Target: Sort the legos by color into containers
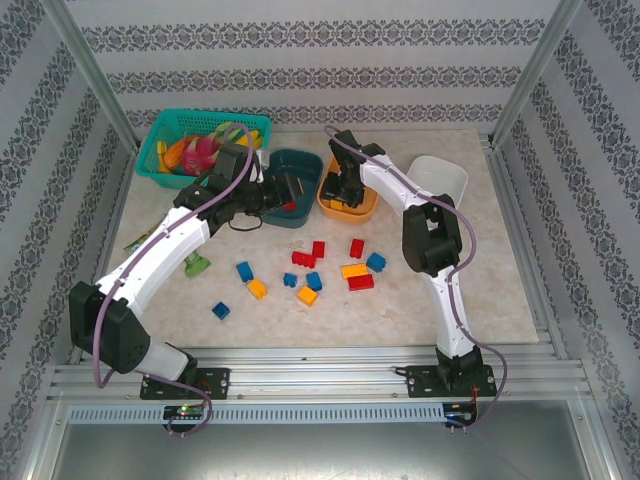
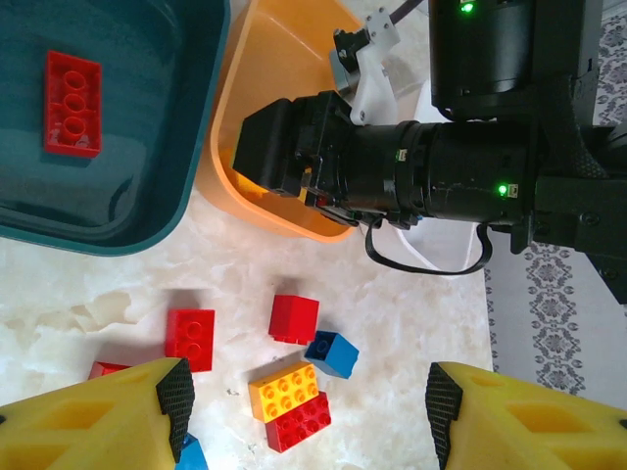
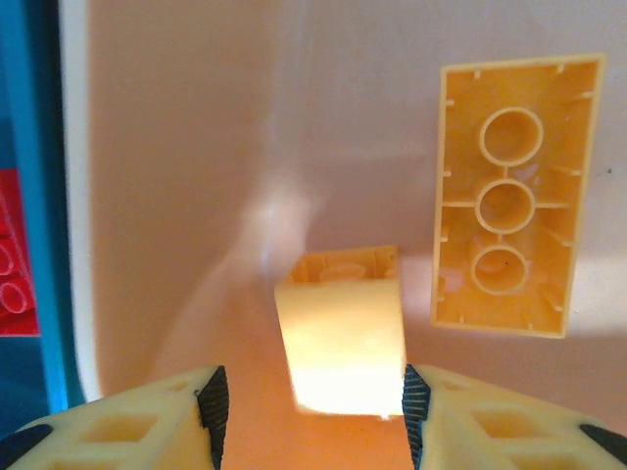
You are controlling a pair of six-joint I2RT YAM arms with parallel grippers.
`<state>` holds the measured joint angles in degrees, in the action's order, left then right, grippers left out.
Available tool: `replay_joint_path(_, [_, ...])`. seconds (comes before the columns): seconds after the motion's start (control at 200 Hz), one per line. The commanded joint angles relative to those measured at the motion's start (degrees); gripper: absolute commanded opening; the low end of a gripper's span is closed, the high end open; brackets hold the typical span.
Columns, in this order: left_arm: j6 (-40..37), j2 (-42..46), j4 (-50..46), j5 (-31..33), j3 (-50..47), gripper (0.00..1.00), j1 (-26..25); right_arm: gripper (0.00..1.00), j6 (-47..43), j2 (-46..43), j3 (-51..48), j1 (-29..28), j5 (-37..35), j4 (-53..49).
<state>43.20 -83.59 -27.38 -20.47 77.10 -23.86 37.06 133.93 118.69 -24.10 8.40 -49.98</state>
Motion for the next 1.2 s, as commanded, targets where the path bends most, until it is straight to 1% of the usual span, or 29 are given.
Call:
replay_joint_path(0.0, [0.23, 2.18, 0.53, -1.22, -0.13, 0.67, 0.57, 0.54, -1.17, -5.49, 0.68, 0.09, -1.66, -2.00])
replay_joint_path(0.095, [-0.15, 2.95, 0.05, -1.91, -0.62, 0.67, 0.41, 0.53, -1.42, -11.63, -2.10, -0.15, -3.78, -1.91])
replay_joint_path(0.16, [-0.71, 3.84, -0.37, -2.53, -1.36, 0.67, -0.18, 0.54, -0.86, -17.25, -6.96, -0.42, -6.04, -1.20])
replay_joint_path(0.215, [-1.58, 4.78, -0.72, -3.11, -2.40, 0.67, -1.10, 0.54, 0.35, -23.28, -13.83, -0.67, -8.03, 0.45])
replay_joint_path(0.285, [-2.84, 6.13, -1.00, -3.87, -4.53, 0.67, -3.06, 0.60, 3.41, -31.57, -25.52, -0.47, -9.47, 3.35])
replay_joint_path(0.39, [-4.38, 8.47, -0.66, -4.64, -8.86, 0.67, -7.04, 0.67, 8.13, -43.40, -44.20, 0.33, -7.95, 8.63])
replay_joint_path(0.46, [-5.29, 9.72, -0.94, -3.81, -11.85, 0.67, -10.45, 0.72, 9.27, -48.61, -53.27, 0.37, -6.43, 10.72])
replay_joint_path(0.535, [-5.19, 10.76, -1.01, -2.56, -14.91, 0.67, -13.39, 0.73, 8.38, -51.86, -60.08, 0.15, -4.88, 12.61])
replay_joint_path(0.649, [-2.67, 12.46, 1.17, -1.71, -19.80, 0.67, -15.57, 0.75, 6.72, -52.84, -65.49, 0.16, -3.83, 14.55])
replay_joint_path(0.749, [-1.79, 13.04, 2.06, -0.94, -21.71, 0.67, -16.30, 0.79, 7.20, -50.72, -66.03, 0.37, -2.95, 15.51])
replay_joint_path(0.849, [-1.93, 12.71, 1.98, -0.52, -21.50, 0.67, -16.48, 0.80, 9.42, -48.12, -65.83, 0.62, -3.06, 16.84])
replay_joint_path(0.969, [-2.33, 12.31, 1.67, -0.05, -20.59, 0.67, -16.56, 0.79, 11.65, -45.05, -65.21, 1.06, -2.56, 19.12])
replay_joint_path(1.079, [-2.11, 12.40, 1.62, 0.32, -20.41, 0.67, -16.59, 0.73, 12.63, -42.23, -64.01, 1.42, -3.00, 19.19])
replay_joint_path(1.194, [-1.94, 12.59, 1.62, 0.72, -20.48, 0.67, -16.65, 0.72, 12.88, -40.68, -63.54, 1.73, -3.02, 20.60])
